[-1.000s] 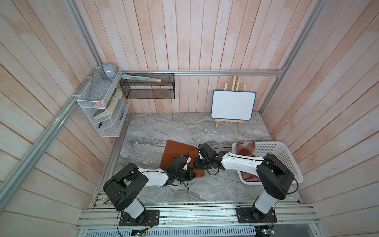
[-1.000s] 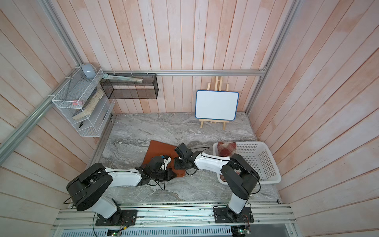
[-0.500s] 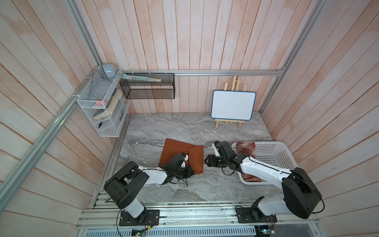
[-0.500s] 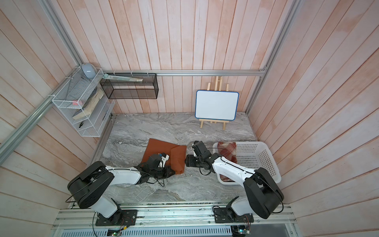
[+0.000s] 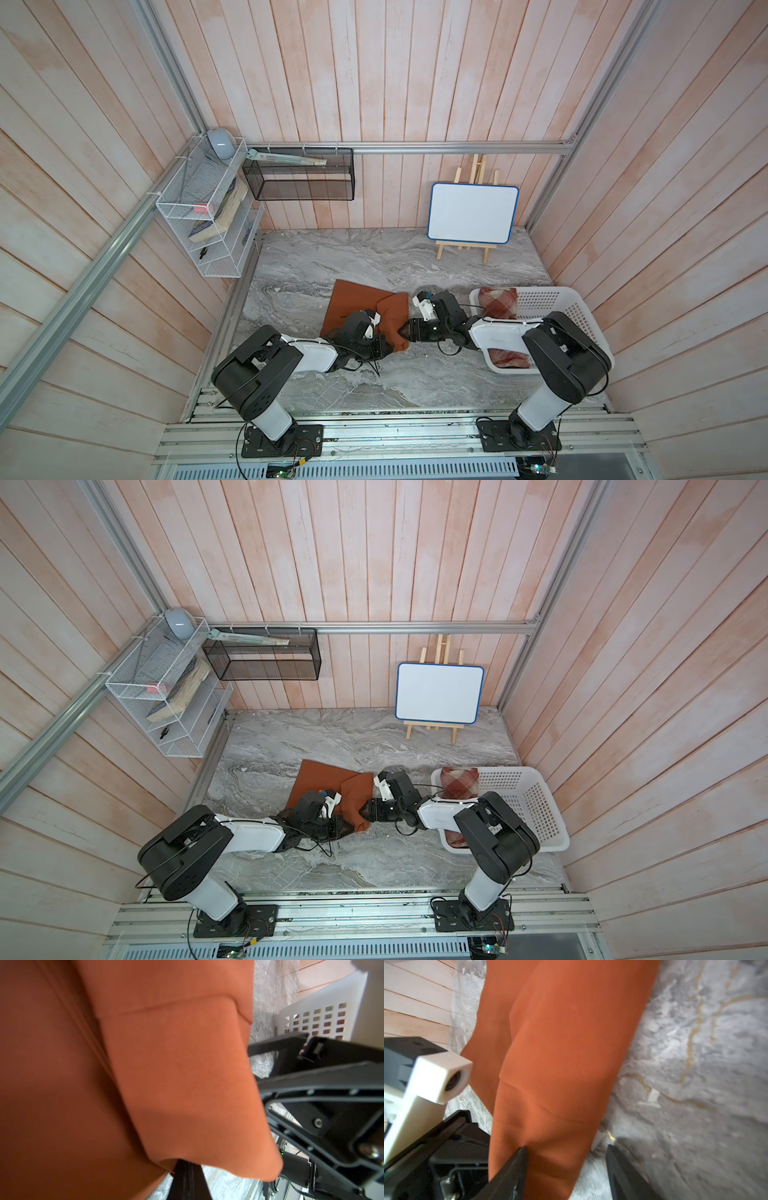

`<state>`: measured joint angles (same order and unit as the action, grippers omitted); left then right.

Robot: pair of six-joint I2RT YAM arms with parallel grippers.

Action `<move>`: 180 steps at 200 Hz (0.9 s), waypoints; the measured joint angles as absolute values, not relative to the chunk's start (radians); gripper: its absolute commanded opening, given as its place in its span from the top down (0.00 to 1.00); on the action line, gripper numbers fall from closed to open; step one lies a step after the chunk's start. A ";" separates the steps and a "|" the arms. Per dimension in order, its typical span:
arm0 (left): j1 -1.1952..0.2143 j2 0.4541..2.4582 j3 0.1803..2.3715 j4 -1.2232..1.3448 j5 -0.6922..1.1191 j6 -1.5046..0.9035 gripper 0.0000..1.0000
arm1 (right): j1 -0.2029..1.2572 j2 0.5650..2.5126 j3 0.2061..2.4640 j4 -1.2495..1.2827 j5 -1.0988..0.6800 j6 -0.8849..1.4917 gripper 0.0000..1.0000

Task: Roll up the skirts
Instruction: Roll the skirt at the center of the board.

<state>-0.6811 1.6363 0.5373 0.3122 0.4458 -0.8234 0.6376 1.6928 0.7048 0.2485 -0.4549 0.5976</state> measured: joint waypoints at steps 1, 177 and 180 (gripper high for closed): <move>-0.681 1.637 0.537 0.313 0.446 -0.823 0.99 | 0.638 1.697 0.705 0.256 -0.458 0.598 0.37; -0.514 1.378 0.654 -0.005 0.294 -0.727 0.73 | 0.635 1.576 0.699 0.019 -0.349 0.694 1.00; -0.510 1.393 0.652 -0.006 0.292 -0.725 0.74 | 0.636 1.573 0.708 0.001 -0.340 0.694 1.00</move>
<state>-0.5102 1.3930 0.6518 -0.0055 0.2924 -0.7254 0.6365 1.5730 0.7078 0.0006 -0.3401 0.6937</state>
